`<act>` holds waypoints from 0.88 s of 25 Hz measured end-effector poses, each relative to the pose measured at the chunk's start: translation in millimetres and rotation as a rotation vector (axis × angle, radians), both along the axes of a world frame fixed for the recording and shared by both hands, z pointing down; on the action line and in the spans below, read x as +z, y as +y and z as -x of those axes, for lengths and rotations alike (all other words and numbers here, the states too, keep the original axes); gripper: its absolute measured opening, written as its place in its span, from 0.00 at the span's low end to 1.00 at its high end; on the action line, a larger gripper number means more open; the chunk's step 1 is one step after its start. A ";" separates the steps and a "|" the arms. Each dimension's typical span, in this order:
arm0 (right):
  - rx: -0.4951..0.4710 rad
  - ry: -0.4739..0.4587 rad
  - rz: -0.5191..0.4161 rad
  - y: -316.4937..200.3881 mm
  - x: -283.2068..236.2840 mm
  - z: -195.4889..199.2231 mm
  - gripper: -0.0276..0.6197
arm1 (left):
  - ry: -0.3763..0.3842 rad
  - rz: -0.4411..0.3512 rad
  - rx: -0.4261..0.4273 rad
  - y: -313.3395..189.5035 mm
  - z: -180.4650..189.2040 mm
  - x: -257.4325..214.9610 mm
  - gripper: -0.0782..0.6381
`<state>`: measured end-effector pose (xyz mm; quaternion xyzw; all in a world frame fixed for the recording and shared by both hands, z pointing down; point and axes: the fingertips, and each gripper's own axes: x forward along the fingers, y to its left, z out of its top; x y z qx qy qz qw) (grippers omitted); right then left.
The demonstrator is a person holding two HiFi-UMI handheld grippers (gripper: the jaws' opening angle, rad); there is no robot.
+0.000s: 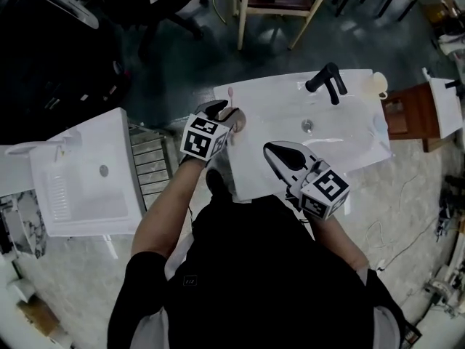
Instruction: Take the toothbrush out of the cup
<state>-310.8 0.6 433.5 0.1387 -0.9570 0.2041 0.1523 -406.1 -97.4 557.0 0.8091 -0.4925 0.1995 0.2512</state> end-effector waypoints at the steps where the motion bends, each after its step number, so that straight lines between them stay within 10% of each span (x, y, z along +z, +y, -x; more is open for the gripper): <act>1: 0.012 0.002 -0.001 -0.6 -1.4 -5.3 0.09 | -0.002 0.009 -0.004 -0.6 -0.2 2.1 0.33; 16: 0.105 0.000 -0.003 -20.1 -11.2 -39.3 0.09 | -0.018 0.021 -0.053 -18.6 -3.7 -6.1 0.18; 22: 0.096 -0.032 -0.022 -26.9 -20.7 -41.2 0.09 | 0.072 -0.088 -0.060 -15.3 -14.5 -52.4 0.16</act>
